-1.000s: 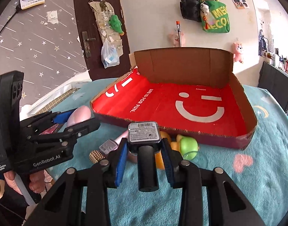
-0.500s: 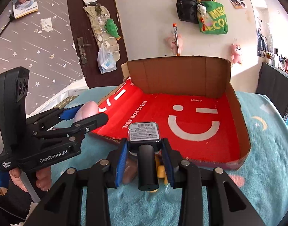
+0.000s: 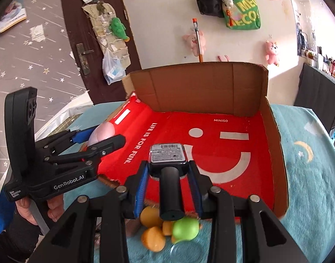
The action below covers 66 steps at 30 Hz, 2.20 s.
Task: Organize rigid objects
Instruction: 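Carry the pink case and black item into the red cardboard box with both tools, then open the left tool to drop the pink case while the right tool releases the black item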
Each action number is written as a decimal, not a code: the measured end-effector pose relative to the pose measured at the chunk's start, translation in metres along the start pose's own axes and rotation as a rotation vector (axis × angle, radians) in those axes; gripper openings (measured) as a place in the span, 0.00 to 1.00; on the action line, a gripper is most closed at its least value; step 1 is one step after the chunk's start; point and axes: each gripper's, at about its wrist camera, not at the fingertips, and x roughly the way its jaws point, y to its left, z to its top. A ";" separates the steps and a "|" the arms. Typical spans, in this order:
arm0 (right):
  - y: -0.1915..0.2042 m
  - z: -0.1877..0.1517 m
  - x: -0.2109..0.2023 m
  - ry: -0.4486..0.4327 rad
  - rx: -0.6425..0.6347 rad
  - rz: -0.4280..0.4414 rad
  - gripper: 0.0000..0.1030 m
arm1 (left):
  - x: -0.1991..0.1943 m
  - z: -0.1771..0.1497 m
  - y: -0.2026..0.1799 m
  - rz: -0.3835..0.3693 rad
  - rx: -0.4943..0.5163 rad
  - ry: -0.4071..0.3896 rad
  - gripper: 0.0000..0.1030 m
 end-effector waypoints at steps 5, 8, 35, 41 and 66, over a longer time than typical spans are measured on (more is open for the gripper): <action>-0.018 0.008 0.024 0.054 0.048 -0.005 0.37 | 0.029 0.001 0.010 -0.002 -0.027 0.072 0.52; -0.025 0.010 0.036 0.091 0.073 -0.012 0.37 | 0.044 -0.001 0.015 0.000 -0.039 0.117 0.52; -0.048 0.009 0.084 0.222 0.093 -0.097 0.37 | 0.097 -0.011 0.024 0.003 -0.064 0.296 0.52; -0.048 0.009 0.085 0.223 0.095 -0.096 0.37 | 0.100 -0.011 0.020 0.019 -0.043 0.300 0.52; -0.045 0.010 0.074 0.195 0.099 -0.083 0.50 | 0.078 -0.003 0.010 0.054 0.021 0.234 0.66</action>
